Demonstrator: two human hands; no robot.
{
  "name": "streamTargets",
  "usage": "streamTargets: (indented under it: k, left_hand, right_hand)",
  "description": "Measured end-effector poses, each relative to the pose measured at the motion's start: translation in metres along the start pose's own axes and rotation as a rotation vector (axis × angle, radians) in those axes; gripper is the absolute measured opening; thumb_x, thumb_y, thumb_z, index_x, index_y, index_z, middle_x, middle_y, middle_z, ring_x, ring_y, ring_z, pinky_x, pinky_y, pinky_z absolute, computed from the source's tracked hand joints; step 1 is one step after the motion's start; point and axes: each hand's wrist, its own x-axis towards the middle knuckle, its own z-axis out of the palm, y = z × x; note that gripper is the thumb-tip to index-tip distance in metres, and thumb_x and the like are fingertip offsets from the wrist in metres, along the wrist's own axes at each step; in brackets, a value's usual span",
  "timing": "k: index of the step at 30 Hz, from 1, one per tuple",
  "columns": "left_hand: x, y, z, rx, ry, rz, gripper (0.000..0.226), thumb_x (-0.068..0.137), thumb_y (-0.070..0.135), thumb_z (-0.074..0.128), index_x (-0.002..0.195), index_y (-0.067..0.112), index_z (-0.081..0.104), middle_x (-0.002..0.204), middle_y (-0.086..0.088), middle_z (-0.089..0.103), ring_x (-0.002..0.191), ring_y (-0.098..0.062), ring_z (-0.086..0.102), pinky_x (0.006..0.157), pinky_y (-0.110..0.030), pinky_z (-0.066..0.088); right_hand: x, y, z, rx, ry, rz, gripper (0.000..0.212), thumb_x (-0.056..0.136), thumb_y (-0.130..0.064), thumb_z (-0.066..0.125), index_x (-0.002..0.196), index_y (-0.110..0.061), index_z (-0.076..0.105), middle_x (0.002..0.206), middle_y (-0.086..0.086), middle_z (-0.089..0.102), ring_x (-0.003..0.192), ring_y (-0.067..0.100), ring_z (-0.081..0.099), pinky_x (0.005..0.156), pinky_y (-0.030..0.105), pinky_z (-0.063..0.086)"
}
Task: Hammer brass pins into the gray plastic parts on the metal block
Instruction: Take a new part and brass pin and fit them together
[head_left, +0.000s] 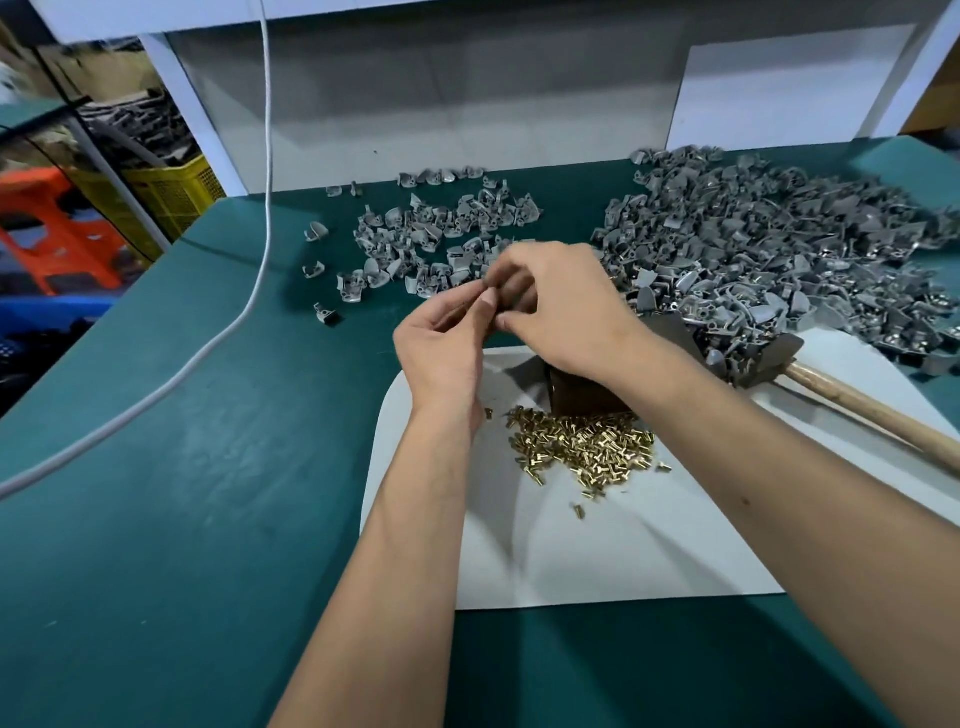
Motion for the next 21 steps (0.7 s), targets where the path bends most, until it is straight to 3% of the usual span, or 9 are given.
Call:
streamTargets:
  k: [2, 5, 8, 10, 13, 17, 21]
  left_hand:
    - [0.003, 0.0, -0.003, 0.001, 0.096, -0.001, 0.015, 0.085, -0.004, 0.078, 0.097, 0.004, 0.078, 0.092, -0.015, 0.078, 0.084, -0.022, 0.075, 0.079, -0.032, 0.061]
    - [0.007, -0.001, -0.007, 0.057, 0.28, 0.031, 0.014, 0.083, 0.001, 0.081, 0.09, 0.011, 0.075, 0.086, -0.009, 0.078, 0.084, -0.022, 0.077, 0.084, -0.036, 0.063]
    - [0.012, -0.004, -0.01, 0.06, 0.377, -0.011, 0.011, 0.083, 0.003, 0.078, 0.081, 0.013, 0.074, 0.083, -0.011, 0.076, 0.085, -0.029, 0.077, 0.087, -0.044, 0.062]
    - [0.013, -0.005, -0.011, 0.056, 0.379, -0.047, 0.013, 0.084, 0.001, 0.075, 0.081, 0.013, 0.075, 0.085, -0.01, 0.077, 0.088, -0.028, 0.076, 0.09, -0.045, 0.061]
    - [0.012, -0.006, -0.011, 0.038, 0.346, -0.053, 0.019, 0.086, -0.005, 0.069, 0.087, 0.012, 0.077, 0.09, -0.011, 0.078, 0.086, -0.026, 0.076, 0.094, -0.045, 0.06]
    - [0.01, -0.005, -0.008, -0.013, 0.253, -0.002, 0.019, 0.094, 0.002, 0.068, 0.108, 0.015, 0.069, 0.1, -0.016, 0.077, 0.074, -0.012, 0.075, 0.081, -0.033, 0.062]
    - [0.01, -0.005, -0.006, -0.069, 0.247, 0.036, 0.017, 0.099, 0.006, 0.064, 0.115, 0.0, 0.058, 0.107, -0.022, 0.073, 0.076, -0.014, 0.076, 0.084, -0.033, 0.061]
  right_hand:
    - [-0.008, -0.007, -0.001, 0.02, -0.018, 0.024, 0.03, 0.083, -0.018, 0.082, 0.107, -0.023, 0.065, 0.09, -0.007, 0.072, 0.082, 0.012, 0.068, 0.083, 0.035, 0.058]
    - [-0.017, -0.018, -0.001, -0.265, -0.207, -0.004, 0.018, 0.083, -0.034, 0.081, 0.094, -0.024, 0.07, 0.086, -0.003, 0.069, 0.087, 0.02, 0.067, 0.082, 0.038, 0.057]
    - [-0.023, -0.026, 0.006, -0.474, -0.31, -0.039, 0.025, 0.082, -0.044, 0.077, 0.082, -0.025, 0.062, 0.075, -0.004, 0.051, 0.094, 0.023, 0.049, 0.079, 0.039, 0.037]
    - [-0.025, -0.03, 0.011, -0.534, -0.321, -0.027, 0.026, 0.082, -0.042, 0.077, 0.082, -0.025, 0.057, 0.072, -0.005, 0.047, 0.089, 0.025, 0.047, 0.081, 0.043, 0.028]
    - [-0.025, -0.037, 0.017, -0.526, -0.346, -0.012, 0.017, 0.084, -0.034, 0.074, 0.082, -0.022, 0.062, 0.074, -0.006, 0.056, 0.082, 0.026, 0.055, 0.082, 0.044, 0.022]
    - [-0.029, -0.043, 0.023, -0.541, -0.328, -0.014, 0.026, 0.082, -0.013, 0.064, 0.067, -0.021, 0.044, 0.066, -0.005, 0.046, 0.061, 0.02, 0.037, 0.081, 0.047, 0.021]
    - [-0.036, -0.042, 0.02, -0.537, -0.343, -0.068, 0.019, 0.084, -0.012, 0.061, 0.072, -0.021, 0.049, 0.068, -0.006, 0.047, 0.076, 0.027, 0.046, 0.085, 0.047, 0.025]
